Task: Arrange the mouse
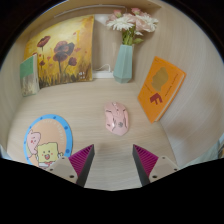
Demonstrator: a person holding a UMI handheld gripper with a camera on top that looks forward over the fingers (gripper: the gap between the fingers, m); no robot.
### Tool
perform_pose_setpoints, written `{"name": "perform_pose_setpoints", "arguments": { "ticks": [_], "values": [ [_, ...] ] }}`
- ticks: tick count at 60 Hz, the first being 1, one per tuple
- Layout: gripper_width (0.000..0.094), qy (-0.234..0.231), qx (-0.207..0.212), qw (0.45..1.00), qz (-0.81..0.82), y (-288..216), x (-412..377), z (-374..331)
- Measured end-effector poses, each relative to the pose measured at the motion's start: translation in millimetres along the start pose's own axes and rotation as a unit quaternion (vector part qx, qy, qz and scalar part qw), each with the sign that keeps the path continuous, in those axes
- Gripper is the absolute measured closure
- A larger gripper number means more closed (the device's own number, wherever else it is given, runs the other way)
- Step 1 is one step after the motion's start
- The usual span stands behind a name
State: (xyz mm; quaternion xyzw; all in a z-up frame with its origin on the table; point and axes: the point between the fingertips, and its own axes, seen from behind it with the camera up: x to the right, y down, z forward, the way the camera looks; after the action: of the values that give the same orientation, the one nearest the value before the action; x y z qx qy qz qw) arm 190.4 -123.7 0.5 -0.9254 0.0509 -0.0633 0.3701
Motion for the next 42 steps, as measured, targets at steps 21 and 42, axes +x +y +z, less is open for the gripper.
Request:
{"name": "perform_pose_setpoints", "arguments": {
  "ticks": [21, 42],
  "values": [
    [0.0186, -0.029, 0.004, 1.000, -0.008, -73.2, 4.9, 83.7],
    [0.0481, -0.029, -0.012, 1.000, -0.001, -76.7, 1.6, 94.0]
  ]
}}
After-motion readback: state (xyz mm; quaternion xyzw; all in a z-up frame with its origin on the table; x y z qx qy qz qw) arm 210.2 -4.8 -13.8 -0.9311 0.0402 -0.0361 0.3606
